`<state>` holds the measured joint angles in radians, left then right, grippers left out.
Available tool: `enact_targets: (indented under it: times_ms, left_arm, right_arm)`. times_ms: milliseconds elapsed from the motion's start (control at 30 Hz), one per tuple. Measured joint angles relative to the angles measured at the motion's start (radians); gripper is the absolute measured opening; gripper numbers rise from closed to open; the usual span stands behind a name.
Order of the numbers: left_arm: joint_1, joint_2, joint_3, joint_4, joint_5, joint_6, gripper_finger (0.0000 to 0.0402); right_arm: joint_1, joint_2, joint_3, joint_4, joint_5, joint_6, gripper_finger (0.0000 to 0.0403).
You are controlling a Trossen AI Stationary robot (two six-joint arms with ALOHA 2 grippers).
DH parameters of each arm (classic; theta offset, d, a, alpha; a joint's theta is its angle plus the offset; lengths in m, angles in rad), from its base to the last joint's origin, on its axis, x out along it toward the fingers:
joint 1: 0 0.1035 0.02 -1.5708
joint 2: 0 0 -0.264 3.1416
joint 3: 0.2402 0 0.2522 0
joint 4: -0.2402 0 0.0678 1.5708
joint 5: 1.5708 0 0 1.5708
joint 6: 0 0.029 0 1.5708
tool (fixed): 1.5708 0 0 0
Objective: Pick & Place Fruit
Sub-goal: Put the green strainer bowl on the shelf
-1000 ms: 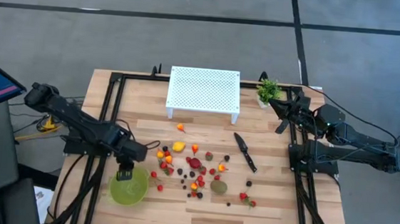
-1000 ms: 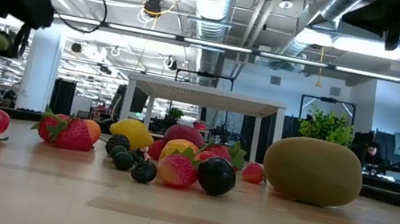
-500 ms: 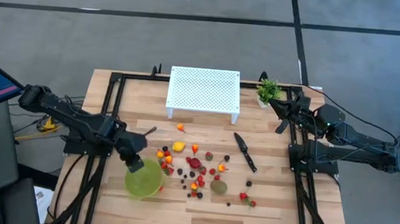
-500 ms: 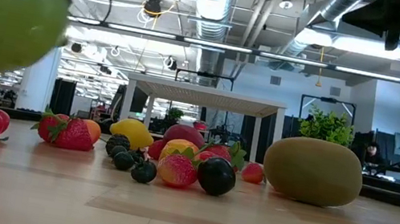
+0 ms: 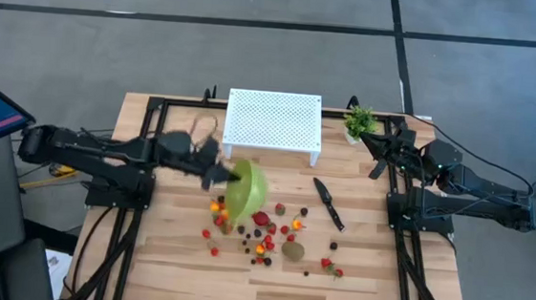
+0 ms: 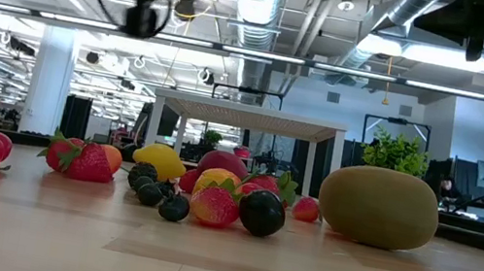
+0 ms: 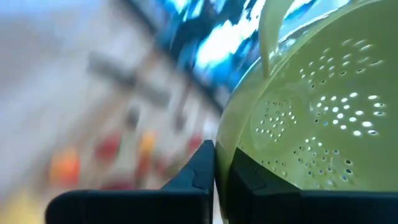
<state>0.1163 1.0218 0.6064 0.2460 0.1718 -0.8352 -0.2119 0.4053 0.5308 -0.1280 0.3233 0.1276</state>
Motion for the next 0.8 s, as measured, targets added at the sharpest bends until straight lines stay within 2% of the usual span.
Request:
enact_targets:
  times_ms: [167,400,500,800]
  left_arm:
    - [0.159,0.0,0.005,0.235,0.047,0.05,0.0005]
    - [0.349,0.028,0.17,0.247,0.202,0.127,0.0005]
    - [0.413,0.068,0.28,0.181,0.256,0.15,0.0004]
    - [0.563,0.271,0.622,-0.202,0.38,0.226,0.0004]
  right_arm:
    - [0.0,0.0,0.0,0.0,0.0,-0.003,0.0]
    - [0.0,0.0,0.0,0.0,0.0,-0.003,0.0]
    - [0.0,0.0,0.0,0.001,0.0,-0.003,0.0]
    - [0.0,0.0,0.0,0.001,0.0,-0.003,0.0]
